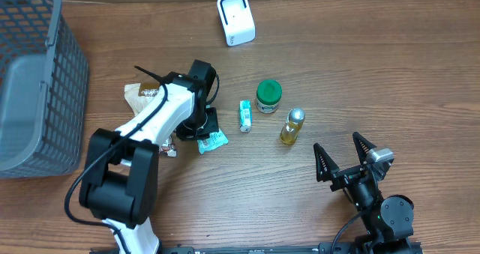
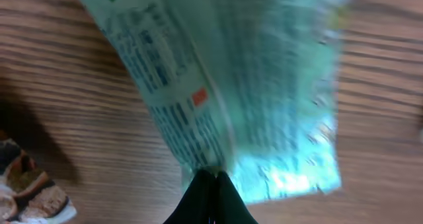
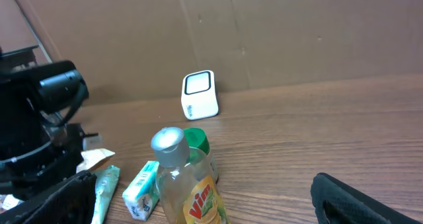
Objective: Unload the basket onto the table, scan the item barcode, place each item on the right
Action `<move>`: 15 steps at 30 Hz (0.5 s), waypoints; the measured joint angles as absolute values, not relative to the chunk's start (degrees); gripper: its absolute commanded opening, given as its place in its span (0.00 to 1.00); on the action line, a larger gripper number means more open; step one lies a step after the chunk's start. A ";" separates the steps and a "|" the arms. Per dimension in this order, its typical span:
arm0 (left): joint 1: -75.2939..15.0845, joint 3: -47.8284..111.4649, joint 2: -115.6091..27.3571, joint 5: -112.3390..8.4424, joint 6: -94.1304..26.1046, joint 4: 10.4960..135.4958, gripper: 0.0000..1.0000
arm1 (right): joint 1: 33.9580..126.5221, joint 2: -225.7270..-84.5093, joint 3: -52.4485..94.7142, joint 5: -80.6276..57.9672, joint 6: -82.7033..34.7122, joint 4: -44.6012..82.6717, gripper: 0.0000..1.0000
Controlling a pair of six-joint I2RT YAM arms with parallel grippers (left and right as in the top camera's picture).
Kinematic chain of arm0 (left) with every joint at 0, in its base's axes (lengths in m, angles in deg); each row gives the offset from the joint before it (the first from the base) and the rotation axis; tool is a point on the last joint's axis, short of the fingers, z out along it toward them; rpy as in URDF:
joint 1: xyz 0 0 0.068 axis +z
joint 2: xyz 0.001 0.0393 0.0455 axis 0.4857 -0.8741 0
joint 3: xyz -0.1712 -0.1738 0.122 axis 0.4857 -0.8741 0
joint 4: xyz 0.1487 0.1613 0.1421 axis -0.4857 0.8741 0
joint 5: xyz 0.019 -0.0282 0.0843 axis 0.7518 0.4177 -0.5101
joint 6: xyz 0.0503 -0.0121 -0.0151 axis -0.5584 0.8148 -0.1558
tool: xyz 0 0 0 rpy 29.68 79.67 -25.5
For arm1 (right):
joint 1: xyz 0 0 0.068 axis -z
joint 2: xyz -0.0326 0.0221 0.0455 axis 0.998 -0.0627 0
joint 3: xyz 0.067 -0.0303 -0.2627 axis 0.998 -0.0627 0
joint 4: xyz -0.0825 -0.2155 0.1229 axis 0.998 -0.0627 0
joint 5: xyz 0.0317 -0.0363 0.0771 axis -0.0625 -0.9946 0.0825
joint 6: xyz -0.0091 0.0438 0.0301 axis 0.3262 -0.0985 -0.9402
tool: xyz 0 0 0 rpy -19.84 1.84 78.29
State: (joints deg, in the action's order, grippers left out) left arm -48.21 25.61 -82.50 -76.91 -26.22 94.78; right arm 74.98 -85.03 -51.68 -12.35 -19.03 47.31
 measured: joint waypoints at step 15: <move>-47.93 27.18 -84.64 -82.09 -25.85 97.01 0.04 | 75.01 -85.03 -51.68 -12.30 -19.06 47.33 1.00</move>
